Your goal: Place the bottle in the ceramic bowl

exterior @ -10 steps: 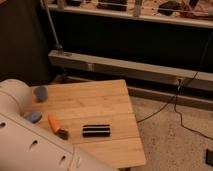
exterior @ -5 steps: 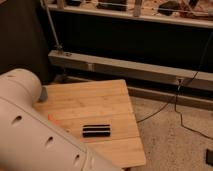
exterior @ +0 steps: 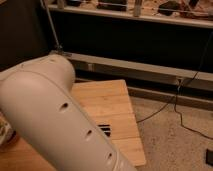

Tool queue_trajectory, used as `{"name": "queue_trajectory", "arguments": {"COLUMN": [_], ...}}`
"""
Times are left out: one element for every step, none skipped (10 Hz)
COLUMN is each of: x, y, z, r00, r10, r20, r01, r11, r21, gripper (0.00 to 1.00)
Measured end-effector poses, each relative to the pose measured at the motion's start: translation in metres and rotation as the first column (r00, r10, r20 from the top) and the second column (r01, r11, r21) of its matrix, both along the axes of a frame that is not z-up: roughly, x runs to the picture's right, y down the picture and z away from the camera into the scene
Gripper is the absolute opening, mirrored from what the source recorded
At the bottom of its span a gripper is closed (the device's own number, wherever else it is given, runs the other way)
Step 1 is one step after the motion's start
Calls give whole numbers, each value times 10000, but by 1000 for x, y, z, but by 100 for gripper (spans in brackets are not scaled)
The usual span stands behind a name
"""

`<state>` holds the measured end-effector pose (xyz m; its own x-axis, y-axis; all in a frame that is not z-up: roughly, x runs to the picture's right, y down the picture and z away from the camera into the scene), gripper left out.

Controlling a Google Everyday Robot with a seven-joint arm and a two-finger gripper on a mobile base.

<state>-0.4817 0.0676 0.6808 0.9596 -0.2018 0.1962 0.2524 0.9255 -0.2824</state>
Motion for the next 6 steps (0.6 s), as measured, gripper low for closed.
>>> {"name": "queue_trajectory", "arguments": {"x": [14, 25, 38, 41, 41, 39], "y": [-12, -20, -28, -30, -30, -28], "z": [6, 10, 18, 20, 19, 18], "r00": [9971, 9928, 9871, 9852, 9853, 9857], "r10": [750, 1185, 1593, 1709, 1701, 1676], "r20": [120, 153, 135, 134, 145, 175], "r01": [-745, -1174, -1577, -1690, -1681, -1653], "r11": [9965, 9913, 9841, 9815, 9815, 9819], "r21": [-385, -594, -817, -901, -918, -926], "gripper": [80, 80, 80, 80, 80, 80]}}
